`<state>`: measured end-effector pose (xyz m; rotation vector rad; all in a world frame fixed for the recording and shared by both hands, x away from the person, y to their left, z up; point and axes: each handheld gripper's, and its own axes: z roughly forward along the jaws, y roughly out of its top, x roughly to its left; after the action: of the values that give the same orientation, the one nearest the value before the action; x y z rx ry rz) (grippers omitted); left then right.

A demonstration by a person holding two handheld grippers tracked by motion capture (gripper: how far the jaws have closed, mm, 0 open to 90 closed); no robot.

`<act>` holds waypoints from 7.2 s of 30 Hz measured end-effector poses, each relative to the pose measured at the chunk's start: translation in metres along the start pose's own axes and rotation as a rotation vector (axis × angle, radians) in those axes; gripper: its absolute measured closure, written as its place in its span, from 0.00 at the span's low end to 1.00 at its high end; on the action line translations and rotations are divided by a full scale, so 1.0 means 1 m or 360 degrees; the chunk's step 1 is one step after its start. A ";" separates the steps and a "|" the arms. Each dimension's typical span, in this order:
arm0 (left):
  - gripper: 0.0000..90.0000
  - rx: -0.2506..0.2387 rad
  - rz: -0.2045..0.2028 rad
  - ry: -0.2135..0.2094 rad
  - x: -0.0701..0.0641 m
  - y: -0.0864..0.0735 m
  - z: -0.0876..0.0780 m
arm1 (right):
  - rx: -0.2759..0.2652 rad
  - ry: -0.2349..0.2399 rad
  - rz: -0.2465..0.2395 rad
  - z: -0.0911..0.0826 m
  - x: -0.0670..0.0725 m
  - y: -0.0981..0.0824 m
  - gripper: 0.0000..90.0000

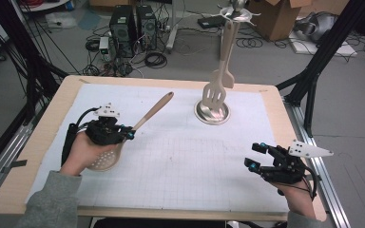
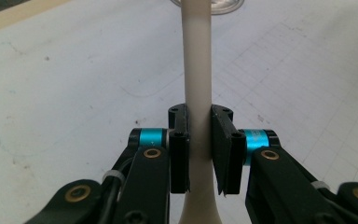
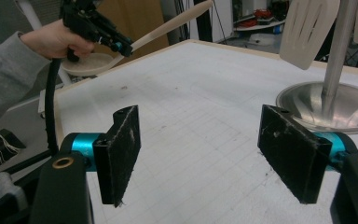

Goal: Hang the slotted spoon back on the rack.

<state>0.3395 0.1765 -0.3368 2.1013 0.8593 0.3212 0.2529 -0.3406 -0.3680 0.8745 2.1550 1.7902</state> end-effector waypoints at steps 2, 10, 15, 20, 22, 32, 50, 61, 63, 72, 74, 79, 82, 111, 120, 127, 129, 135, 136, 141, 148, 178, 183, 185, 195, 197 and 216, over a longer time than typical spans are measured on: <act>0.86 -0.0010 0.0001 0.0007 0.001 0.008 -0.003 | -0.0003 0.0006 0.0001 0.000 0.001 0.000 0.32; 0.86 0.0000 0.0049 0.0027 0.006 0.029 -0.008 | -0.0004 0.0062 -0.0020 0.000 0.002 0.000 0.32; 0.86 -0.0057 0.0069 0.0057 0.009 0.040 -0.013 | 0.0005 0.0109 -0.0061 0.001 0.005 0.002 0.32; 0.86 -0.0091 0.0089 0.0089 0.009 0.052 -0.019 | -0.0048 0.0098 -0.0079 0.001 0.006 0.004 0.32; 0.86 -0.0110 0.0084 0.0068 0.011 0.057 -0.020 | -0.0049 0.0100 -0.0086 0.001 0.006 0.004 0.32; 0.86 -0.0190 0.0120 -0.0024 0.014 0.085 -0.022 | -0.0021 0.0102 -0.0063 0.004 0.002 0.002 0.32; 0.86 -0.0271 0.0099 -0.0017 0.027 0.116 -0.013 | -0.0069 0.0062 -0.0026 -0.007 -0.001 -0.001 0.32; 0.86 -0.0336 0.0093 -0.0080 0.030 0.137 -0.010 | -0.0076 0.0054 -0.0005 -0.010 -0.003 -0.004 0.32; 0.86 -0.0342 0.0087 -0.0082 0.030 0.141 -0.008 | -0.0070 0.0053 -0.0004 -0.010 -0.004 -0.005 0.32; 0.86 -0.0414 0.0074 -0.0154 0.026 0.161 -0.004 | -0.0107 0.0039 0.0018 -0.018 -0.007 -0.009 0.32; 0.86 -0.0430 0.0067 -0.0158 0.026 0.164 -0.003 | -0.0108 0.0041 0.0028 -0.020 -0.007 -0.010 0.32; 0.86 -0.0458 0.0063 -0.0177 0.027 0.171 -0.002 | -0.0114 0.0027 0.0051 -0.026 -0.008 -0.015 0.32; 0.86 -0.0464 0.0056 -0.0188 0.026 0.175 -0.001 | -0.0130 0.0009 0.0061 -0.032 -0.007 -0.017 0.31; 0.86 -0.0430 0.0086 -0.0280 0.017 0.186 0.020 | -0.0148 0.0048 0.0007 -0.041 -0.001 -0.019 0.23; 0.86 -0.0427 0.0077 -0.0300 0.019 0.186 0.027 | -0.0142 0.0051 0.0012 -0.041 -0.001 -0.020 0.23; 0.86 -0.0421 0.0075 -0.0334 0.022 0.186 0.033 | -0.0127 0.0061 0.0012 -0.040 -0.002 -0.021 0.23; 0.86 -0.0417 0.0072 -0.0345 0.023 0.186 0.035 | -0.0126 0.0061 0.0013 -0.040 -0.002 -0.022 0.23; 0.86 -0.0406 0.0075 -0.0369 0.026 0.186 0.041 | -0.0126 0.0053 0.0017 -0.041 -0.003 -0.024 0.23; 0.86 -0.0409 0.0071 -0.0378 0.026 0.186 0.042 | -0.0126 0.0050 0.0019 -0.041 -0.003 -0.024 0.23; 0.86 -0.0392 0.0066 -0.0417 0.028 0.186 0.047 | -0.0116 0.0046 0.0030 -0.041 -0.004 -0.026 0.23; 0.86 -0.0373 0.0056 -0.0460 0.029 0.190 0.054 | -0.0122 0.0035 0.0035 -0.043 -0.005 -0.027 0.23; 0.86 -0.0275 0.0130 -0.0481 0.023 0.197 0.085 | -0.0109 0.0027 0.0063 -0.045 -0.010 -0.031 0.23; 0.86 -0.0273 0.0138 -0.0476 0.022 0.197 0.089 | -0.0107 0.0020 0.0061 -0.046 -0.011 -0.031 0.23; 0.86 -0.0268 0.0150 -0.0464 0.022 0.198 0.091 | -0.0107 0.0017 0.0067 -0.046 -0.011 -0.032 0.23; 0.86 -0.0235 0.0175 -0.0445 0.015 0.204 0.110 | -0.0099 0.0019 0.0078 -0.045 -0.012 -0.033 0.23; 0.86 -0.0247 0.0174 -0.0430 0.014 0.204 0.112 | -0.0107 0.0016 0.0072 -0.047 -0.012 -0.033 0.23; 0.86 -0.0256 0.0222 -0.0318 0.008 0.210 0.131 | -0.0117 0.0011 0.0091 -0.049 -0.014 -0.035 0.23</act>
<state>0.5078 0.0132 -0.2564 2.0071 0.5527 0.2399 0.2286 -0.3919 -0.3921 0.9226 2.0741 1.8891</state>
